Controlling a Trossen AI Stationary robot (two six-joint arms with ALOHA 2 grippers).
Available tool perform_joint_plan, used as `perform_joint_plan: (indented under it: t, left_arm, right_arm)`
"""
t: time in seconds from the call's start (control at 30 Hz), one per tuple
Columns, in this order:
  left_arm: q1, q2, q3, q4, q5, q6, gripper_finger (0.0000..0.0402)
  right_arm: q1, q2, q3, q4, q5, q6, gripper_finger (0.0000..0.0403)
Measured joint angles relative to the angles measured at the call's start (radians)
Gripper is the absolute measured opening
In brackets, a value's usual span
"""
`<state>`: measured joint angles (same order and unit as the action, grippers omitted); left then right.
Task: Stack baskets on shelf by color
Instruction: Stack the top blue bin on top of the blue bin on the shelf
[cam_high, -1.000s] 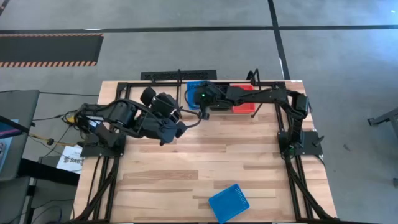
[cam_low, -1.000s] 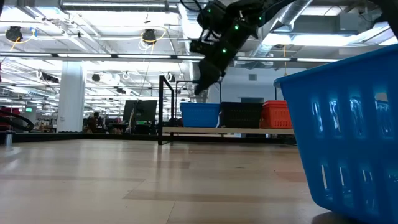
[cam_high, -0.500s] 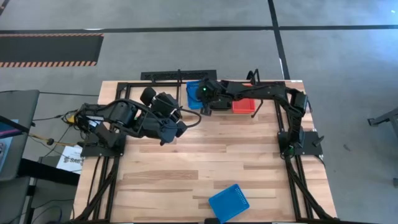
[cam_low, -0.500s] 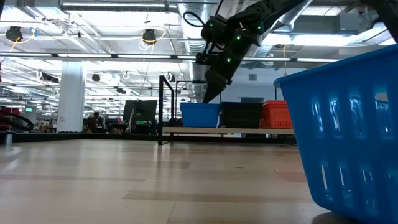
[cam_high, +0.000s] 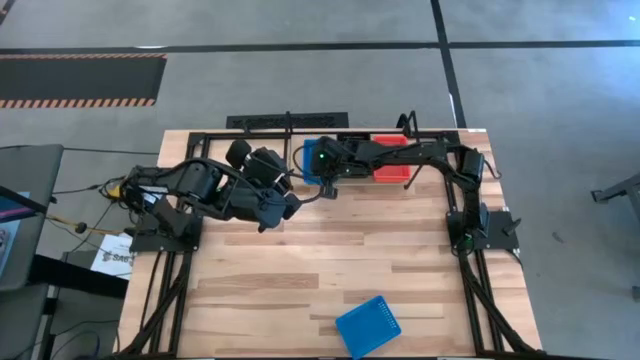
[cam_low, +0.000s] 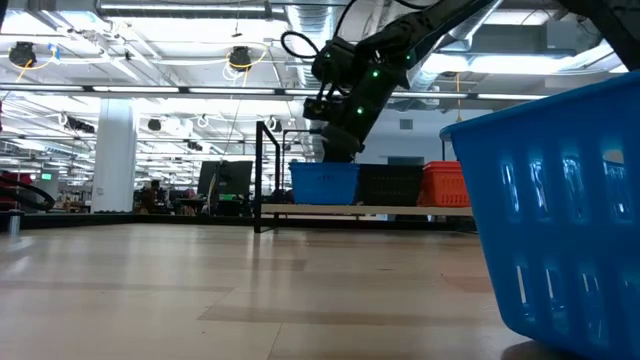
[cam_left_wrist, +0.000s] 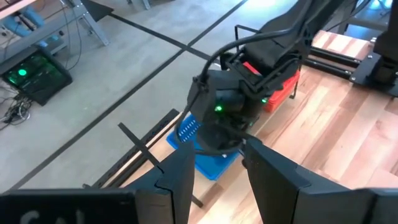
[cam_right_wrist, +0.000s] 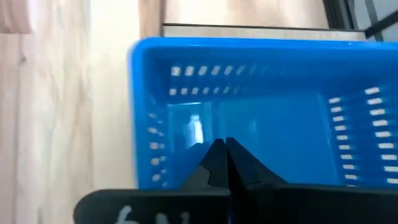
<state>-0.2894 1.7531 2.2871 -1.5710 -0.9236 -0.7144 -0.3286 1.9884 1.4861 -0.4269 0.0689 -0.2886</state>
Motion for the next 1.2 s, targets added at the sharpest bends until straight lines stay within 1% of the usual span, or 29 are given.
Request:
perform_joint_plan:
  t: [0.33,0.57,0.67,0.77,0.9,1.03,1.13,1.2]
  left_arm:
    - [0.023,0.000,0.000,0.000,0.001,0.004,0.0132]
    - [0.023,0.000,0.000,0.000,0.001,0.004,0.0132]
    - [0.023,0.000,0.000,0.000,0.001,0.004,0.0132]
    - [0.023,0.000,0.000,0.000,0.001,0.007,0.0132]
    - [0.023,0.000,0.000,0.000,0.001,0.008,0.0132]
    - [0.023,0.000,0.000,0.000,0.001,0.008,0.0132]
    - [0.023,0.000,0.000,0.000,0.001,0.008,0.0132]
    - [0.023,0.000,0.000,0.000,0.001,0.007,0.0132]
  right_arm:
    - [0.012,-0.004,0.001,0.006,0.000,0.000,0.0001]
    - [0.019,-0.080,0.000,0.014,0.005,0.001,0.0001]
    - [0.036,-0.133,0.001,-0.045,-0.005,0.016,0.0001]
    - [0.064,-0.179,0.002,-0.146,-0.077,0.046,0.0001]
    - [0.113,-0.191,0.001,-0.248,-0.095,0.048,0.0001]
    - [0.149,-0.183,-0.008,-0.279,-0.095,0.039,0.0001]
    - [0.167,-0.160,-0.040,-0.231,-0.095,0.029,0.0001]
    - [0.169,-0.154,-0.058,-0.253,-0.095,0.028,0.0001]
